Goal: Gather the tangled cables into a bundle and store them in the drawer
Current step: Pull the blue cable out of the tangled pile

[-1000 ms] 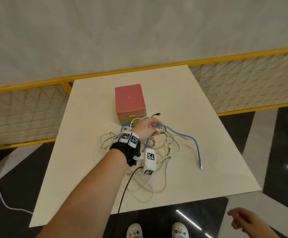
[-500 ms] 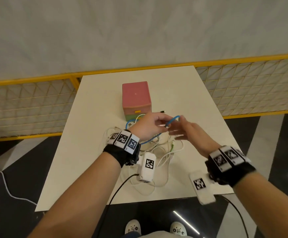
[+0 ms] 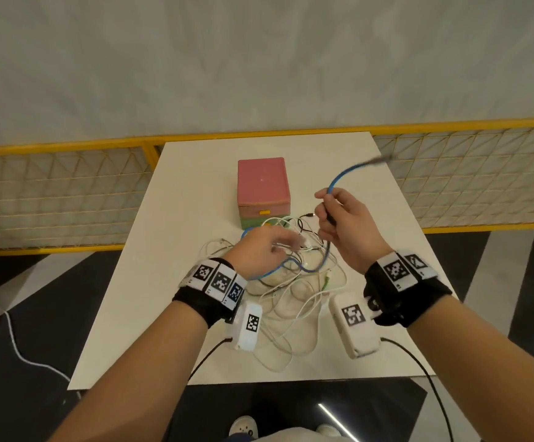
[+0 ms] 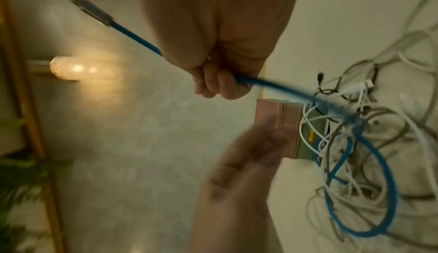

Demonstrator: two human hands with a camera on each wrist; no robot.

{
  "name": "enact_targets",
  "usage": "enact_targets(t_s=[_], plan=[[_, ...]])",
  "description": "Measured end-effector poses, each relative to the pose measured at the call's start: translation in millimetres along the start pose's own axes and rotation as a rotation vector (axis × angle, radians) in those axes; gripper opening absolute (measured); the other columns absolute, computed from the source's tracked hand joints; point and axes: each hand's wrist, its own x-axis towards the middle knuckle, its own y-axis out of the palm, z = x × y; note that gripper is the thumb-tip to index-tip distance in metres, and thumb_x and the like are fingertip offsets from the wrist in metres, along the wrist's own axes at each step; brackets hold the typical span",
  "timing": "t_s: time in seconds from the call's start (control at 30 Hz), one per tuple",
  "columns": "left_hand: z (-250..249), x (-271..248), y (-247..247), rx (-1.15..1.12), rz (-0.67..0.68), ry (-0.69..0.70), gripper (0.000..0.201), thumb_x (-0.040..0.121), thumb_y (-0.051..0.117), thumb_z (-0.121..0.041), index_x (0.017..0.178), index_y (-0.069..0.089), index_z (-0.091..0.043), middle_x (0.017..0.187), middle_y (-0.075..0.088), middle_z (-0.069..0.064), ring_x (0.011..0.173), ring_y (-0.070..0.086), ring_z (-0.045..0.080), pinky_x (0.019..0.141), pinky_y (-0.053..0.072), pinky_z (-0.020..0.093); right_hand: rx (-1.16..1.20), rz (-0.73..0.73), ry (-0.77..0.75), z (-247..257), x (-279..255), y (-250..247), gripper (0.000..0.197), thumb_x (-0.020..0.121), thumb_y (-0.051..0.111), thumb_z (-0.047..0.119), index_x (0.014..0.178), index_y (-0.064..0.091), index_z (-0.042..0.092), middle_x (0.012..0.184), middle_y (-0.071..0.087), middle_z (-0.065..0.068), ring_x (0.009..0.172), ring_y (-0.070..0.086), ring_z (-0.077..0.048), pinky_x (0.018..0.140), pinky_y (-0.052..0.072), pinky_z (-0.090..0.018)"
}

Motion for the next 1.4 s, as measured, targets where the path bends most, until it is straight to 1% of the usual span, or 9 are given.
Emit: enact_targets(t_s=[0.17, 0.27, 0.37, 0.63, 0.9, 1.07, 1.2, 1.3, 1.4], plan=[[-48, 15, -19, -0.738, -0.211, -0.009, 0.042, 0.098, 0.056, -0.025, 0.138, 0.048, -0.015, 0.106, 0.072, 0.005, 0.096, 0.071, 0.019, 0.092, 0.054, 0.033, -0.348, 0.171, -0.038, -9, -17, 9, 0.022, 0.101, 0.040, 0.015, 0.086, 0.056, 0.010, 0.052, 0.039, 0.007, 0.043, 0.027, -0.009, 0.040, 0.024, -0.018], [-73, 20, -26, -0.625, -0.259, 0.087, 0.024, 0.100, 0.052, -0.017, 0.121, 0.060, -0.006, 0.058, 0.053, -0.007, 0.052, 0.054, 0.008, 0.057, 0.049, 0.020, -0.492, 0.266, -0.059, -17, -24, 14, 0.027, 0.101, 0.040, 0.018, 0.085, 0.060, 0.009, 0.050, 0.036, 0.009, 0.044, 0.029, -0.006, 0.042, 0.027, -0.015], [-85, 22, -32, -0.783, -0.299, 0.037, 0.036, 0.106, 0.038, -0.034, 0.086, 0.056, -0.011, 0.048, 0.026, -0.010, 0.041, 0.023, 0.006, 0.039, 0.025, 0.020, -0.521, 0.323, -0.079, -14, -27, 16, 0.032, 0.102, 0.038, 0.023, 0.088, 0.062, 0.007, 0.054, 0.036, 0.004, 0.044, 0.029, -0.003, 0.044, 0.027, -0.014], [-99, 11, -48, -0.574, -0.239, 0.129, 0.032, 0.106, 0.036, -0.031, 0.083, 0.049, -0.013, 0.055, 0.025, -0.006, 0.043, 0.020, 0.005, 0.039, 0.020, 0.018, -0.439, 0.407, -0.226, 2, -17, 36, 0.027, 0.102, 0.035, 0.015, 0.104, 0.049, -0.008, 0.063, 0.047, 0.001, 0.056, 0.046, -0.010, 0.060, 0.044, -0.021], [-131, -40, -141, -0.759, -0.699, 0.444, 0.023, 0.104, 0.046, -0.023, 0.081, 0.049, -0.021, 0.047, 0.028, -0.012, 0.038, 0.016, 0.005, 0.037, 0.014, 0.020, -0.992, 0.452, -0.239, -64, -6, -7, 0.041, 0.097, 0.025, 0.049, 0.075, 0.044, 0.019, 0.071, 0.050, -0.005, 0.067, 0.049, -0.024, 0.071, 0.045, -0.049], [-106, -53, -133, -0.327, -0.317, 0.222, 0.024, 0.103, 0.045, -0.016, 0.111, 0.067, -0.011, 0.044, 0.044, -0.009, 0.034, 0.022, 0.005, 0.035, 0.018, 0.016, -0.740, 0.334, 0.052, -43, 17, -6, 0.020, 0.098, 0.047, 0.019, 0.086, 0.061, 0.013, 0.072, 0.054, 0.002, 0.065, 0.058, -0.011, 0.056, 0.058, -0.041], [-76, -35, -85, -0.077, -0.031, -0.066, 0.043, 0.106, 0.038, -0.028, 0.147, 0.035, -0.017, 0.068, 0.074, 0.003, 0.032, 0.044, 0.013, 0.035, 0.034, 0.017, -0.739, 0.329, -0.124, -10, 27, 20, 0.020, 0.094, 0.057, 0.020, 0.107, 0.071, 0.014, 0.081, 0.071, 0.002, 0.075, 0.068, -0.008, 0.068, 0.061, -0.043], [-51, -25, -59, -0.035, -0.001, -0.092, 0.028, 0.103, 0.043, -0.039, 0.120, 0.052, -0.018, 0.061, 0.070, 0.004, 0.040, 0.052, 0.030, 0.039, 0.038, 0.023, -0.948, 0.381, -0.345, 11, 31, 30, 0.019, 0.093, 0.055, 0.021, 0.100, 0.071, 0.013, 0.087, 0.072, -0.012, 0.080, 0.068, -0.027, 0.070, 0.057, -0.045], [-50, -27, -65, -0.001, -0.162, -0.020, 0.025, 0.102, 0.048, -0.034, 0.081, 0.054, -0.023, 0.041, 0.050, -0.006, 0.035, 0.042, 0.007, 0.045, 0.035, 0.025, -0.927, 0.382, -0.397, 23, 30, 29, 0.021, 0.096, 0.053, 0.022, 0.082, 0.064, 0.011, 0.065, 0.061, -0.004, 0.059, 0.055, -0.016, 0.061, 0.048, -0.034]])
